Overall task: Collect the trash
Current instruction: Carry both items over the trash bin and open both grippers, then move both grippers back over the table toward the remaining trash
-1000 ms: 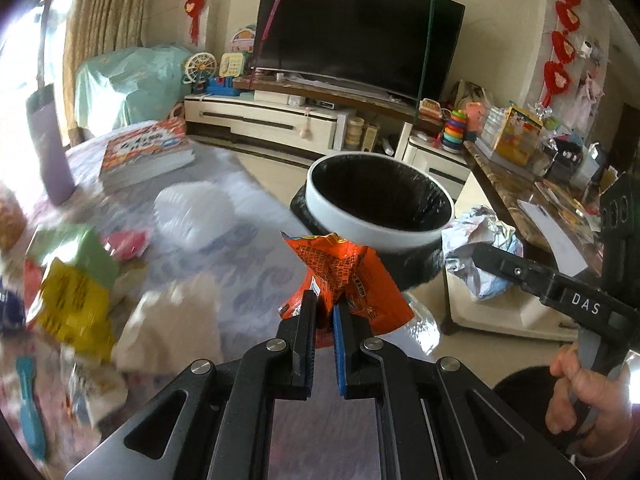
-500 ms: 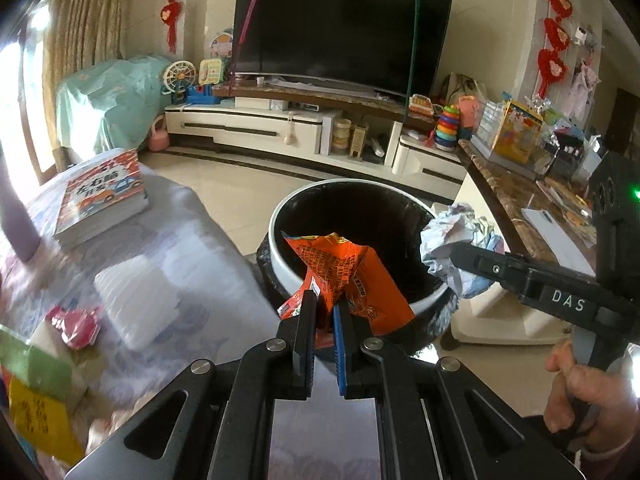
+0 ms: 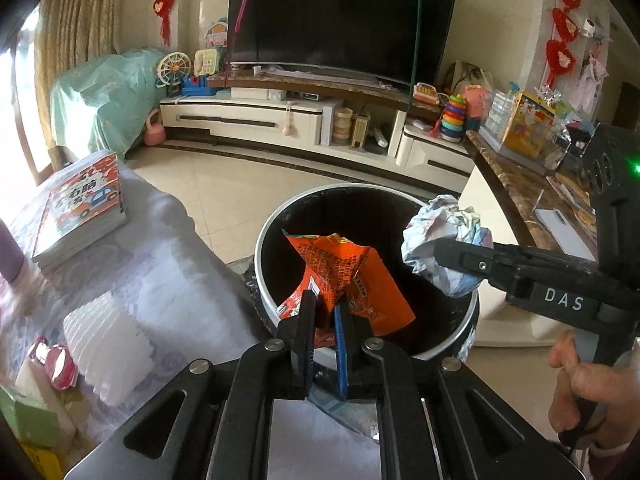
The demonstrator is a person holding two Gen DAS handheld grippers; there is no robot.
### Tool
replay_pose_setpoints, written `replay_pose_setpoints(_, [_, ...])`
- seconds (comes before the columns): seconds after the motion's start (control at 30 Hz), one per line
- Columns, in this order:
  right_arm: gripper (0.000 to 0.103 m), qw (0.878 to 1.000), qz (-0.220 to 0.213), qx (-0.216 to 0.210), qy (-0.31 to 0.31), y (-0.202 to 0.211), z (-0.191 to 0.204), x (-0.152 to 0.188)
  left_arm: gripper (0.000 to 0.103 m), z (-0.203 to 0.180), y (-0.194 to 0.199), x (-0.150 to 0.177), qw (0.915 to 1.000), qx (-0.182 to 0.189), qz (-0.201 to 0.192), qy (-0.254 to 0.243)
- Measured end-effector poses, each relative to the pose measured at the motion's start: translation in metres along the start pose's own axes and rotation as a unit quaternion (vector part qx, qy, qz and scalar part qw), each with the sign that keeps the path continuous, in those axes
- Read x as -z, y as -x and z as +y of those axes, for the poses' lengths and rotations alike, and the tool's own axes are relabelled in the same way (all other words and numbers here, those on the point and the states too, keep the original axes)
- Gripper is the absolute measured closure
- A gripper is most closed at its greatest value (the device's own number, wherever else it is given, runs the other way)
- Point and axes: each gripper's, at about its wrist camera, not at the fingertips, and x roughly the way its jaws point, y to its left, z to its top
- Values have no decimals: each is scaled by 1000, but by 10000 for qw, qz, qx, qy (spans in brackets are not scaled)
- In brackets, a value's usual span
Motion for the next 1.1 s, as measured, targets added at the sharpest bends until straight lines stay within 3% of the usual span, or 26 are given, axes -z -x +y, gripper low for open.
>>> replay_pose_setpoints(0.1, [62, 10000, 58, 57, 38, -4, -1, -2, 87, -4, -6, -3, 10000, -55, 13, -26])
replay_pose_setpoints(0.17, [56, 9999, 56, 130, 14, -4, -3, -3, 72, -5, -9, -4, 10000, -97, 12, -7])
replay_pose_setpoints(0.37, [42, 9998, -68, 141, -91, 6, -8, -3, 51, -8, -3, 5, 9999, -154, -65, 43])
replay_pose_setpoints(0.4, [41, 9998, -113, 141, -113, 9, -7, -2, 50, -8, 1, 9, 9998, -149, -95, 89])
replay_pose_setpoints(0.63, [11, 9984, -506, -2, -268, 32, 2, 12, 41, -6, 31, 46, 9993, -146, -234, 264])
replay_pose_setpoints(1.1, [9, 9971, -617, -342, -272, 53, 55, 71, 40, 17, 110, 125, 9969, -157, -315, 709])
